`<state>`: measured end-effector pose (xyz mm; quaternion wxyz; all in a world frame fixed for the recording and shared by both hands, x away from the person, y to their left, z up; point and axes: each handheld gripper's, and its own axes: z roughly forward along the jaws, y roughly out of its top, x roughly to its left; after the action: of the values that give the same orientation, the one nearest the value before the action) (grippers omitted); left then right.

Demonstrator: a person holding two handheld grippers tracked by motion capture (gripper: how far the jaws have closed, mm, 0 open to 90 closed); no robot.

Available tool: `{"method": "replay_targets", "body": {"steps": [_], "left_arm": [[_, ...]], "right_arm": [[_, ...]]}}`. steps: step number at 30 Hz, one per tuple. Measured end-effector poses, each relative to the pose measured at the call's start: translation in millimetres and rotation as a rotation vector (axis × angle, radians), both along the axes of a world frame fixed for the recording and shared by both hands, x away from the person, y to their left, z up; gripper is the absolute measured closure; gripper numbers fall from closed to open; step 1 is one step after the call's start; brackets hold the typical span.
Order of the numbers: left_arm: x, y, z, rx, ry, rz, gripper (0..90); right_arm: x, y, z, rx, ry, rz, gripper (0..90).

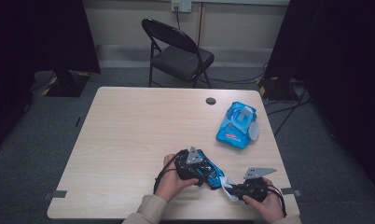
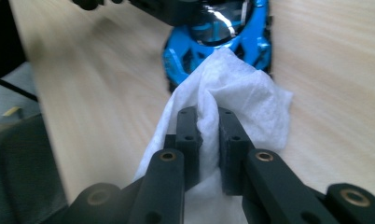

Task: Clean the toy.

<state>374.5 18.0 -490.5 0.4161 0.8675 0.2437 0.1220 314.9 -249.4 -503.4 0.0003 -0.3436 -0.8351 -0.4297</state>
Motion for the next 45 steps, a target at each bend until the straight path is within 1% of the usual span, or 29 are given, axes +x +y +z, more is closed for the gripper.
{"method": "replay_targets", "body": {"steps": [1, 2, 4, 8, 10, 12, 14, 15, 18, 21, 25, 27, 30, 33, 34, 37, 40, 42, 45], "left_arm": [[-0.1, 0.0, -0.1, 0.0, 0.0, 0.0, 14.1], [-0.1, 0.2, -0.2, -0.001, -0.001, -0.002, 14.1], [0.0, 0.4, -0.5, -0.003, -0.004, -0.003, 14.0], [0.1, 0.2, -0.1, -0.001, -0.001, -0.003, 14.1], [-0.1, 0.3, -0.3, -0.002, -0.002, -0.002, 14.1], [0.0, 0.3, -0.2, -0.001, -0.002, -0.003, 14.1], [0.1, 0.2, -0.1, 0.0, 0.0, -0.004, 14.1], [0.1, 0.2, -0.1, 0.0, -0.001, -0.003, 14.1], [0.1, 0.3, -0.1, -0.001, 0.0, -0.004, 14.1], [0.2, 0.4, -0.2, -0.001, 0.0, -0.005, 14.1], [0.3, 1.0, -0.6, -0.004, -0.004, -0.007, 14.3], [0.3, 1.4, -0.8, -0.005, -0.006, -0.009, 14.3], [-0.1, 1.7, -1.0, -0.007, -0.005, -0.007, 14.3], [-0.4, 2.0, -1.2, -0.01, -0.007, -0.011, 14.3], [-0.5, 2.0, -1.6, -0.014, -0.01, -0.012, 14.3], [-1.5, 2.0, -2.4, -0.024, -0.012, -0.011, 14.3], [-1.7, 1.6, -1.7, -0.017, -0.008, -0.015, 14.2], [-1.9, 1.9, -1.8, -0.021, -0.005, -0.02, 14.3], [-1.7, 2.2, -1.6, -0.022, -0.004, -0.022, 14.4]], "right_arm": [[-0.9, -0.7, 0.6, 0.021, 0.015, 0.004, 81.7], [-1.8, -1.4, 1.8, 0.033, 0.016, 0.006, 81.7], [-4.1, -2.6, 6.2, 0.035, 0.015, 0.009, 81.7], [-5.8, -7.1, 18.6, 0.087, 0.0, 0.003, 81.8], [-3.4, -11.5, 24.8, 0.129, -0.008, -0.017, 81.8], [1.3, -16.4, 30.8, 0.152, -0.023, -0.047, 81.8], [7.4, -20.4, 36.2, 0.187, -0.032, -0.077, 81.8], [11.2, -21.6, 39.1, 0.194, -0.044, -0.093, 81.8], [24.3, -21.6, 48.6, 0.187, -0.082, -0.132, 81.8], [40.1, -17.7, 55.2, 0.164, -0.113, -0.168, 81.6], [61.2, -8.3, 57.5, 0.148, -0.133, -0.212, 81.3], [71.0, -1.9, 55.6, 0.124, -0.145, -0.23, 81.2], [84.0, 8.9, 50.0, 0.105, -0.147, -0.252, 80.6], [94.5, 21.4, 44.9, 0.077, -0.149, -0.261, 80.4], [97.7, 25.1, 43.5, 0.067, -0.152, -0.262, 80.4], [106.7, 35.7, 39.6, 0.057, -0.151, -0.261, 80.1], [115.0, 44.7, 34.1, 0.042, -0.144, -0.265, 79.2], [119.3, 49.8, 30.3, 0.029, -0.139, -0.268, 79.3], [123.4, 56.3, 22.6, 0.006, -0.13, -0.258, 79.6]]}}
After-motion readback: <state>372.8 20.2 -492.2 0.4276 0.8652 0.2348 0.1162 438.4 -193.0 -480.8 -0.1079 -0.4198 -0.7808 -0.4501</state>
